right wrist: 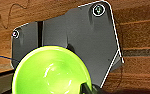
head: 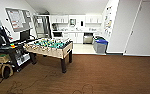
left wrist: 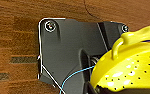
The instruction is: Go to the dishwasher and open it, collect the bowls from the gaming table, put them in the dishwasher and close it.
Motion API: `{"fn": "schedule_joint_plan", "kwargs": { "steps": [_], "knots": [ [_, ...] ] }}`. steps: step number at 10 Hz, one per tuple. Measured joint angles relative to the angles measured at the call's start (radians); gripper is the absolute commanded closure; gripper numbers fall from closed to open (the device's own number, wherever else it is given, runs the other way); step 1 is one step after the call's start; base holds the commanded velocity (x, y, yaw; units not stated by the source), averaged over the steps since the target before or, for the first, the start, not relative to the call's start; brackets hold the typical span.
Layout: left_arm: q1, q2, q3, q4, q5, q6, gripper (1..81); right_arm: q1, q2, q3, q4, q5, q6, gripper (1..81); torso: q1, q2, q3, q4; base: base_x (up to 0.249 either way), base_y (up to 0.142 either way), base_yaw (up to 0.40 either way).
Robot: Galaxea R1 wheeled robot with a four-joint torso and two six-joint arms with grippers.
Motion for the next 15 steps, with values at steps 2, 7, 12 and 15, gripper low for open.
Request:
{"fn": "schedule_joint_plan", "kwargs": {
  "steps": [2, 7, 12, 15],
  "knots": [
    [0.003, -0.001, -0.001, 0.000, 0.004, 0.000, 81.1, -0.002, 0.002, 0.001, 0.000, 0.000, 0.000, 81.1, -0.001, 0.000, 0.000, 0.000, 0.109, -0.088, 0.000],
    [-0.006, 0.009, 0.000, 0.000, 0.000, 0.000, 81.1, 0.003, -0.002, 0.000, -0.001, -0.001, 0.000, 81.1, 0.000, 0.000, 0.000, 0.000, 0.109, -0.094, 0.000],
    [0.002, 0.016, 0.001, 0.000, 0.002, 0.000, 81.1, 0.001, -0.005, -0.001, -0.001, -0.002, 0.000, 81.1, 0.000, 0.000, 0.000, 0.000, 0.109, -0.088, 0.000],
    [0.001, -0.001, -0.001, 0.000, 0.003, 0.000, 81.1, 0.001, 0.006, -0.001, -0.003, 0.000, 0.000, 81.1, -0.001, 0.000, 0.000, 0.000, 0.109, -0.061, 0.000]
  ]
}}
